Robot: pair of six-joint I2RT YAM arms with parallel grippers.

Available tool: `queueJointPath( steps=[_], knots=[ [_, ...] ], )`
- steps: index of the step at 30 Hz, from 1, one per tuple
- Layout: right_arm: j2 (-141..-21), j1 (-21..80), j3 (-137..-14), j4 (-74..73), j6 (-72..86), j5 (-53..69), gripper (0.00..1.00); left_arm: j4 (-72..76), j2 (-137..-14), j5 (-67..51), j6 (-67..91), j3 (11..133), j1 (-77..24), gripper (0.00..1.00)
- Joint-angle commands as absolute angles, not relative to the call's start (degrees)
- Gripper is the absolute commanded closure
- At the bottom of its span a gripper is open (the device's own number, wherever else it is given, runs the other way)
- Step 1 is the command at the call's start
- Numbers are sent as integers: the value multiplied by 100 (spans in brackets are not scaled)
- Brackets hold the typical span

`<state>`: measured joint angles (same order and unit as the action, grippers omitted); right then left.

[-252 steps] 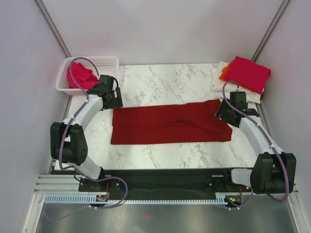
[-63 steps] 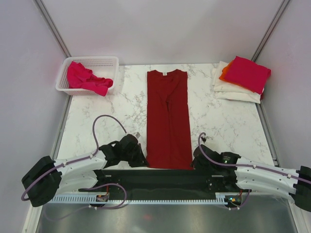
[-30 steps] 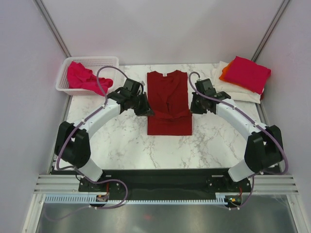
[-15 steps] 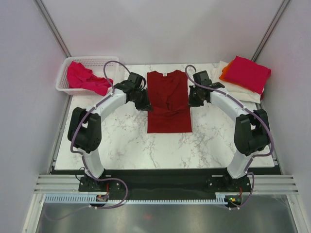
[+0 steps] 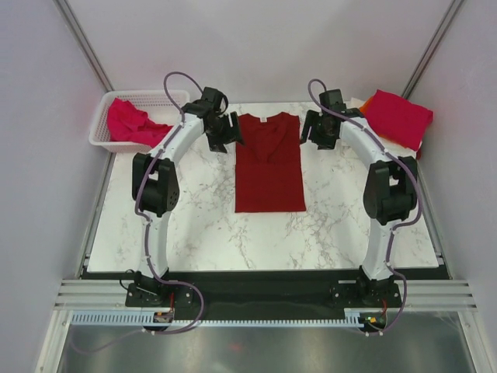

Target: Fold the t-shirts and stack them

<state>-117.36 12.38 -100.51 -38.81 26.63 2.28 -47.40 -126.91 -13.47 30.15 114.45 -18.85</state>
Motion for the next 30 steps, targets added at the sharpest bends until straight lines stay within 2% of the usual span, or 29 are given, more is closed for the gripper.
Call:
queueJointPath(
  steps=[1, 7, 14, 23, 30],
  knots=[
    [-10926, 1239, -10047, -4096, 2549, 35, 26, -5352, -12315, -1116, 2663, 12024, -1854, 22],
    [-9636, 1239, -7869, -3438, 2610, 658, 23, -5317, -11550, -1196, 2602, 10786, -1977, 22],
    [-9070, 1239, -5584, -2392, 2689, 2187, 23, -3792, -10486, -1880, 2759, 7854, -2092, 27],
    [-8973, 1248, -4791, -1934, 2786, 2329, 23, -2383, -9633, -2180, 3348, 5689, -2118, 26],
    [-9211, 1239, -4658, -1688, 2848, 2408, 29, -1758, -9580, -2250, 3559, 5080, -2153, 29]
  ],
)
